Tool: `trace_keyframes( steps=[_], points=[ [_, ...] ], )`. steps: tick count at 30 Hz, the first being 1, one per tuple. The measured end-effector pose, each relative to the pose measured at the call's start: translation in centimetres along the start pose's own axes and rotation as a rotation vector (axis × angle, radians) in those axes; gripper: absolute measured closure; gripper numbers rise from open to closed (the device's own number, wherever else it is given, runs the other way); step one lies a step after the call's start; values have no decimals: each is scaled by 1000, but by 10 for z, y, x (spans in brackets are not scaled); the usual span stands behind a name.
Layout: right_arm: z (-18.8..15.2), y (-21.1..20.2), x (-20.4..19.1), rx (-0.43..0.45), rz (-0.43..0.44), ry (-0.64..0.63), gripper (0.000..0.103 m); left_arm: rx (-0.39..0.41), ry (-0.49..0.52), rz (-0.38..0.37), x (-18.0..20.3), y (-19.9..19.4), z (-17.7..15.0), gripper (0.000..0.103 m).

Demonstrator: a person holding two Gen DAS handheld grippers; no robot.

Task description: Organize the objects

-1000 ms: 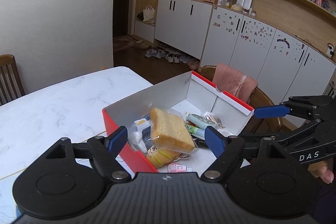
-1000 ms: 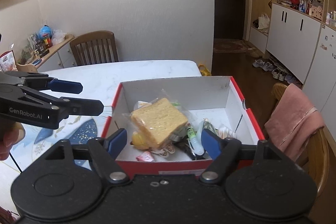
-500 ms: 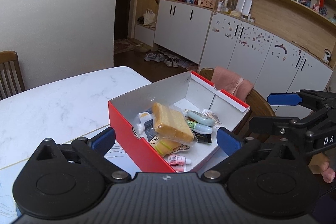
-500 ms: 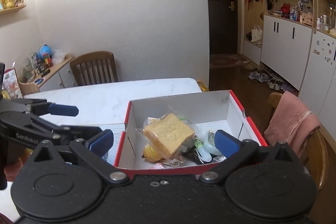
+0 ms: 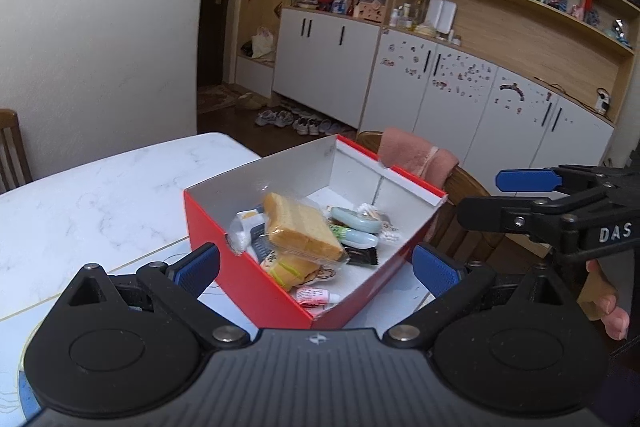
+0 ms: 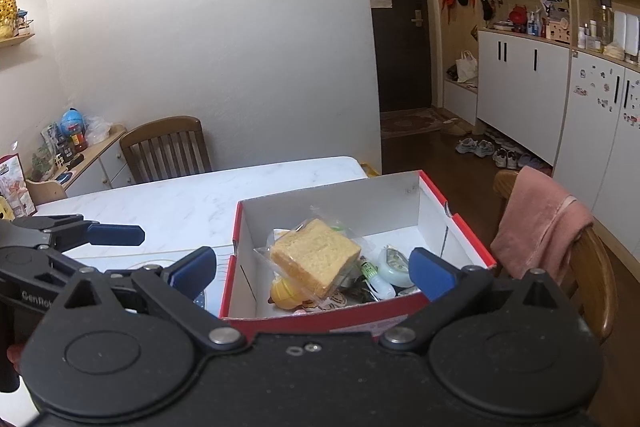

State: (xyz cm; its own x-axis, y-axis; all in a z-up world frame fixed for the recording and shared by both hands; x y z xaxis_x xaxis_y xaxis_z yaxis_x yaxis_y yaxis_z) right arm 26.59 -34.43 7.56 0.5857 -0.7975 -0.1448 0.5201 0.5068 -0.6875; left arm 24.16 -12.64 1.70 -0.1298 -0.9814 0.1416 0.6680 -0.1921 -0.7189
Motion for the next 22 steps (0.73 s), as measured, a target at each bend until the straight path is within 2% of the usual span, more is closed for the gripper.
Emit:
trace_keyframes(
  steps=[7, 22],
  points=[
    [-5, -6, -1, 13, -14, 10, 0, 22, 28, -1, 8, -4, -1, 0],
    [-12, -4, 1, 0, -18, 39, 0, 20, 24, -2, 4, -4, -6, 0]
  ],
)
Point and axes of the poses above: each gripper's, at about its wrist camera, not at the fingertips, and y roughly the way its jaws point, x to its right, z to its top, the point moved 2 cm from there along y, roughly the way its jaws point, and after that the axes turned 13 degrees about -x, right-handed, at the moved point
